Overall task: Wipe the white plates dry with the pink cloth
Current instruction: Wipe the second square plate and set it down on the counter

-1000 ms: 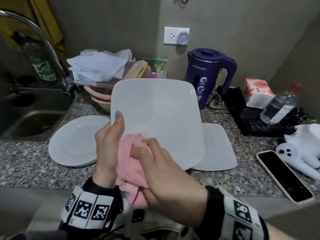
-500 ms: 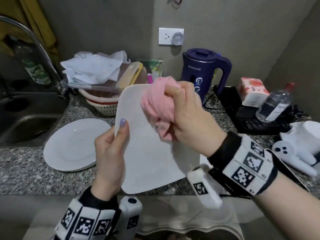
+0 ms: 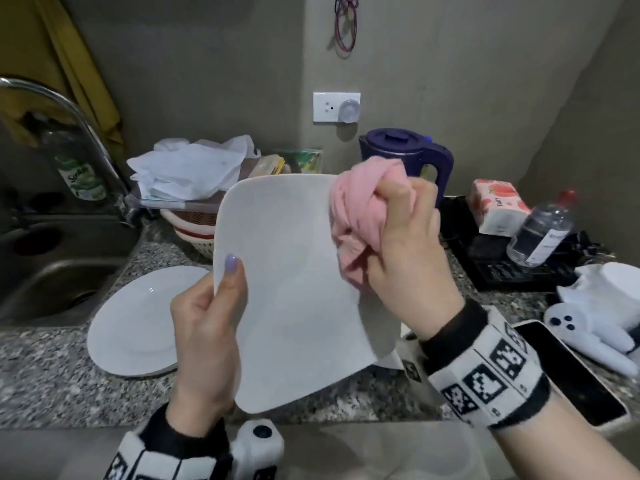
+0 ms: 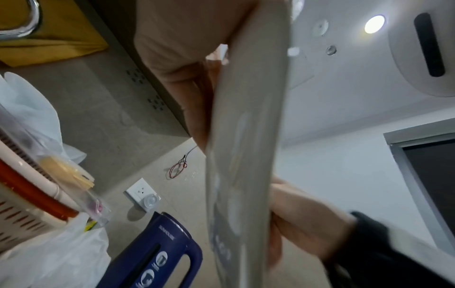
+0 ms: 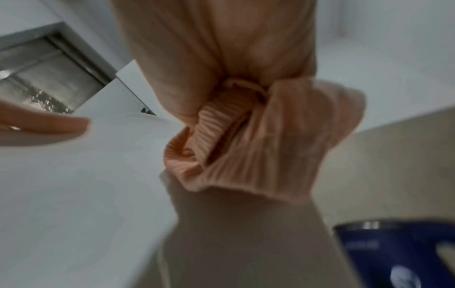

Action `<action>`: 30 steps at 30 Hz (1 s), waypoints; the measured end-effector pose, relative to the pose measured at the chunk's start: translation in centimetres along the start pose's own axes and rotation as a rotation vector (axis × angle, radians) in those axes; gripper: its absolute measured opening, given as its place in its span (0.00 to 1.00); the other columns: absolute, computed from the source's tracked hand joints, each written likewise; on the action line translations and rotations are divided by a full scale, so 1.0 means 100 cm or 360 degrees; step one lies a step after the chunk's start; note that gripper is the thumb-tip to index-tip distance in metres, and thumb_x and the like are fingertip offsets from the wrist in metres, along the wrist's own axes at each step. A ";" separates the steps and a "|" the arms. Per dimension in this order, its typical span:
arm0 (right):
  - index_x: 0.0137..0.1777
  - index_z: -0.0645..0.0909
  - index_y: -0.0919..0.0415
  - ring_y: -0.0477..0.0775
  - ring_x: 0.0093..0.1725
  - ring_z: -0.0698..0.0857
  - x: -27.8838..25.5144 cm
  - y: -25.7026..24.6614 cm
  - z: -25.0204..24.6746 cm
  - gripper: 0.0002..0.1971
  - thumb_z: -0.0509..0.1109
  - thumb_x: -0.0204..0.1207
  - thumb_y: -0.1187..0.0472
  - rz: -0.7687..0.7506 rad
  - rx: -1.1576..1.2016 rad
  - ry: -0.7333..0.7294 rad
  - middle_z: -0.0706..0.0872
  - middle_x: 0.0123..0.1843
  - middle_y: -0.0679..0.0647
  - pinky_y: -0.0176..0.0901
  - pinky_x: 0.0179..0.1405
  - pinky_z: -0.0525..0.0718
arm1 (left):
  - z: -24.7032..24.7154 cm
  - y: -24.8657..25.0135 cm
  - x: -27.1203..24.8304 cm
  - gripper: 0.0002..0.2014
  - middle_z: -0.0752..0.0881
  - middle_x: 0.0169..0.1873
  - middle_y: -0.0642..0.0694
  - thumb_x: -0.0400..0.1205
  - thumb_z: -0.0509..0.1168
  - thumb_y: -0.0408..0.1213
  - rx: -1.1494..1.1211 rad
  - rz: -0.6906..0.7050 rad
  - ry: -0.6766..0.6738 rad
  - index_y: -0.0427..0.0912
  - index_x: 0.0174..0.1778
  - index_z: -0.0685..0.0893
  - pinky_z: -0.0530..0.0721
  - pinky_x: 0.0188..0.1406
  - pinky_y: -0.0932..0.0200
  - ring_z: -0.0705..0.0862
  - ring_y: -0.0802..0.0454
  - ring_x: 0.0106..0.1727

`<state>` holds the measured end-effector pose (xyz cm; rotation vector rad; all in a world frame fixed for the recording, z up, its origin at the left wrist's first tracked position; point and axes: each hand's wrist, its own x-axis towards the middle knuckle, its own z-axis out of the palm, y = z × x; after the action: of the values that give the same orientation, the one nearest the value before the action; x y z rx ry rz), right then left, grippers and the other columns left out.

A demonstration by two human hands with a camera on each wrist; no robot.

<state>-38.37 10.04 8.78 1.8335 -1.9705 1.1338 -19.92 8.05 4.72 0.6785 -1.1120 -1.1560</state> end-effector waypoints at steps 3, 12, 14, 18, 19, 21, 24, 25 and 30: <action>0.67 0.53 0.45 0.62 0.57 0.73 -0.041 -0.026 0.011 0.29 0.54 0.65 0.50 -0.0304 0.0310 -0.0316 0.62 0.67 0.59 0.50 0.33 0.83 | 0.000 -0.003 0.004 0.26 0.67 0.21 0.55 0.71 0.71 0.62 0.0082 0.0034 -0.0069 0.49 0.20 0.70 0.63 0.24 0.62 0.64 0.57 0.26; 0.67 0.59 0.56 0.63 0.56 0.73 0.002 0.002 -0.001 0.30 0.48 0.63 0.48 0.0052 0.0024 0.0050 0.68 0.63 0.61 0.48 0.43 0.70 | 0.007 0.008 -0.002 0.28 0.62 0.24 0.55 0.78 0.71 0.50 0.0013 0.0025 0.0014 0.44 0.26 0.58 0.60 0.25 0.64 0.61 0.59 0.27; 0.69 0.60 0.54 0.51 0.57 0.73 -0.020 -0.012 0.004 0.24 0.55 0.72 0.52 -0.0112 0.0369 -0.0145 0.69 0.59 0.52 0.39 0.45 0.71 | 0.005 0.003 0.002 0.26 0.64 0.25 0.50 0.77 0.69 0.50 -0.0018 0.0004 0.0026 0.46 0.24 0.60 0.60 0.27 0.60 0.63 0.54 0.29; 0.68 0.57 0.47 0.57 0.57 0.72 -0.045 -0.049 0.013 0.29 0.60 0.65 0.51 -0.0535 0.0394 -0.0470 0.66 0.65 0.55 0.47 0.36 0.81 | -0.002 -0.004 0.002 0.21 0.73 0.26 0.44 0.72 0.73 0.50 0.0026 -0.0032 -0.0050 0.32 0.31 0.79 0.69 0.27 0.61 0.71 0.52 0.32; 0.68 0.56 0.47 0.58 0.56 0.72 -0.035 -0.044 0.008 0.30 0.58 0.64 0.49 -0.0504 0.0336 -0.0421 0.65 0.65 0.56 0.47 0.36 0.79 | -0.003 -0.003 0.000 0.21 0.72 0.25 0.48 0.75 0.74 0.48 -0.0009 -0.0040 -0.0028 0.34 0.30 0.76 0.69 0.27 0.65 0.71 0.56 0.30; 0.67 0.56 0.48 0.61 0.54 0.72 -0.013 -0.017 0.000 0.27 0.60 0.67 0.52 -0.0276 0.0204 -0.0248 0.65 0.64 0.57 0.49 0.36 0.75 | -0.002 0.001 -0.002 0.18 0.70 0.22 0.56 0.80 0.67 0.45 -0.0031 -0.0042 0.0033 0.42 0.29 0.71 0.69 0.25 0.69 0.68 0.62 0.26; 0.67 0.59 0.52 0.65 0.52 0.73 -0.018 0.022 -0.005 0.26 0.63 0.70 0.62 0.0101 -0.0086 -0.0282 0.61 0.60 0.54 0.51 0.40 0.71 | -0.001 0.002 -0.003 0.14 0.81 0.29 0.54 0.82 0.66 0.44 -0.0098 -0.0082 0.0129 0.43 0.31 0.82 0.79 0.35 0.70 0.79 0.59 0.33; 0.66 0.58 0.50 0.65 0.53 0.74 -0.032 0.019 -0.002 0.27 0.64 0.70 0.64 0.0096 -0.0006 -0.0372 0.60 0.58 0.51 0.53 0.41 0.74 | -0.002 0.000 -0.002 0.14 0.81 0.32 0.51 0.81 0.68 0.46 -0.0085 -0.0074 0.0164 0.42 0.33 0.82 0.79 0.37 0.68 0.78 0.57 0.35; 0.65 0.55 0.41 0.59 0.60 0.72 -0.095 -0.053 0.011 0.27 0.64 0.71 0.59 -0.0405 0.0496 -0.0971 0.58 0.67 0.47 0.53 0.45 0.79 | 0.003 -0.002 0.001 0.19 0.83 0.23 0.59 0.81 0.63 0.42 -0.0013 -0.0099 0.0189 0.46 0.23 0.86 0.79 0.33 0.74 0.80 0.67 0.29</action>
<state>-31.21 16.91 4.08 2.7667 -1.8121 0.9107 -20.27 7.92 4.63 0.7704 -0.9916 -1.1572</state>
